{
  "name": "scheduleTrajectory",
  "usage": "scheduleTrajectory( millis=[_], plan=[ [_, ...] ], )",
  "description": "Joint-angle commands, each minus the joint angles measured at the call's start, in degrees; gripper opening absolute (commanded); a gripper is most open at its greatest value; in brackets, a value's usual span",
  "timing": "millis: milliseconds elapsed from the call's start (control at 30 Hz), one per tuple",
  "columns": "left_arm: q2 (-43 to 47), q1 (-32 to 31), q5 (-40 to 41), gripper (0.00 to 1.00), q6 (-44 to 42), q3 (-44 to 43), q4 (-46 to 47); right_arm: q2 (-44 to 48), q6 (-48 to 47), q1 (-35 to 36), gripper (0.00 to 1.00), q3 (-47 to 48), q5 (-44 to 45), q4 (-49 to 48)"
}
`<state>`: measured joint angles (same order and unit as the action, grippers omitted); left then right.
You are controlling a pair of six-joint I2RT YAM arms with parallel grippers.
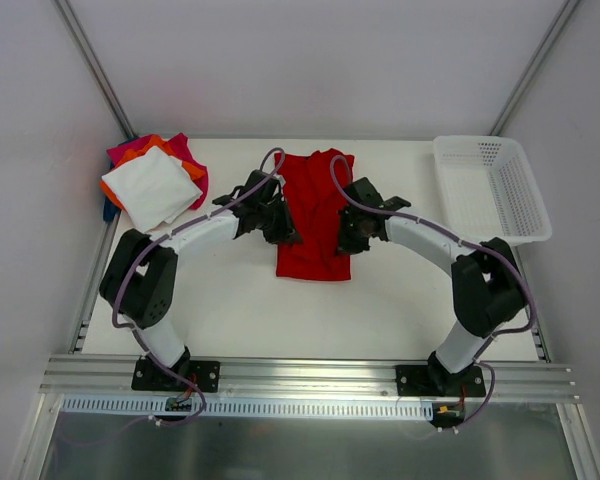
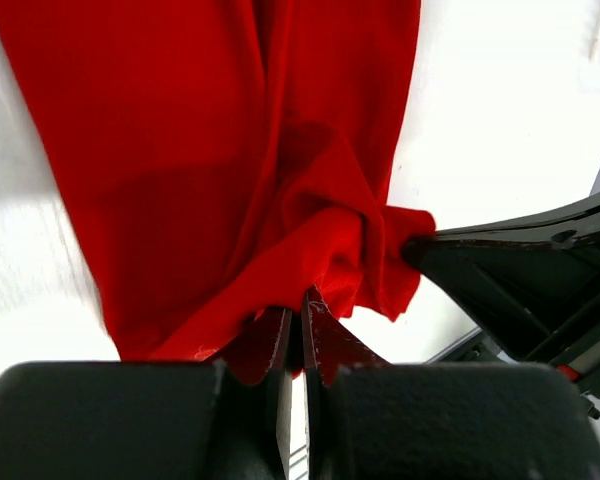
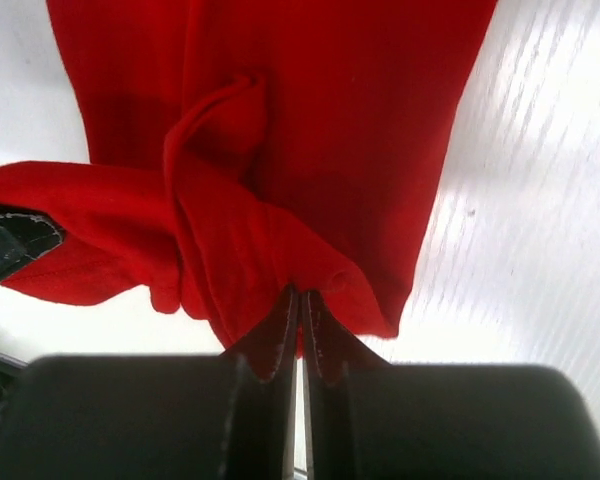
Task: Fold and stack the t-shirts
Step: Fold the tshirt
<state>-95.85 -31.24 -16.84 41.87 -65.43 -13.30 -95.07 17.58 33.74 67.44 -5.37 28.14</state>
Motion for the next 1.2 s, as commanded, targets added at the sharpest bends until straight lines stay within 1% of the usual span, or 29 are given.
scheduleTrajectory(
  millis=[0,133,500,567,700,767,800,833,867,900,933,1000,1033,1100,1133,1167],
  plan=[
    [-3.62,1.62,-2.76,0.0,-2.14,-4.61,-0.41,-3.53,-2.29,-1.13,0.0,4.53,-2.71,1.65],
    [-7.06,2.77,-3.37,0.0,-2.05,-6.99,-0.41,-6.96,-2.91,-2.27,0.01,6.38,-3.25,1.74],
    [-15.05,5.93,-3.19,0.0,-1.62,-8.84,-0.32,-14.09,-3.08,-5.52,0.01,9.9,-5.09,1.57],
    [-16.38,7.07,-5.9,0.0,-0.83,-10.15,-0.32,-15.4,-2.38,-6.92,0.01,11.65,-6.93,1.57],
    [-19.71,9.09,-12.15,0.0,2.51,-13.66,-0.32,-16.81,-0.01,-9.82,0.01,15.43,-14.21,2.0],
    [-20.42,9.71,-14.0,0.0,3.31,-16.3,-0.41,-17.08,0.52,-11.32,0.05,17.19,-15.28,2.88],
    [-20.95,10.32,-15.49,0.0,4.0,-18.05,-0.41,-17.26,0.7,-11.76,0.09,19.03,-15.72,3.32],
    [-21.3,10.59,-16.2,0.12,4.36,-18.85,-0.41,-17.43,0.87,-12.2,0.28,19.91,-15.81,3.93],
    [-21.57,10.94,-16.73,0.23,4.8,-19.73,-0.32,-17.78,1.05,-12.99,0.42,20.88,-16.08,4.29],
    [-22.26,11.55,-18.21,0.53,5.67,-21.39,-0.41,-18.13,1.48,-13.34,0.64,22.37,-16.69,4.46],
    [-22.71,11.82,-18.92,0.67,6.2,-22.19,-0.41,-18.4,1.84,-13.78,0.74,22.99,-17.04,4.38],
    [-23.67,12.78,-20.94,0.84,7.78,-24.47,-0.32,-18.84,2.28,-14.84,0.99,24.4,-17.13,4.47],
    [-23.94,13.14,-21.47,0.95,8.4,-25.09,-0.32,-19.54,2.54,-15.62,1.0,25.97,-17.22,4.47],
    [-24.73,14.01,-22.44,0.99,9.81,-27.8,-0.41,-20.42,2.89,-16.33,0.99,27.91,-17.66,4.81],
    [-25.78,15.24,-22.88,0.99,10.42,-28.78,-0.41,-21.55,3.07,-17.2,0.99,30.27,-17.49,5.17],
    [-26.74,15.77,-22.97,0.99,10.95,-31.92,-0.32,-22.0,3.16,-17.73,0.99,31.51,-17.49,5.78]
  ],
)
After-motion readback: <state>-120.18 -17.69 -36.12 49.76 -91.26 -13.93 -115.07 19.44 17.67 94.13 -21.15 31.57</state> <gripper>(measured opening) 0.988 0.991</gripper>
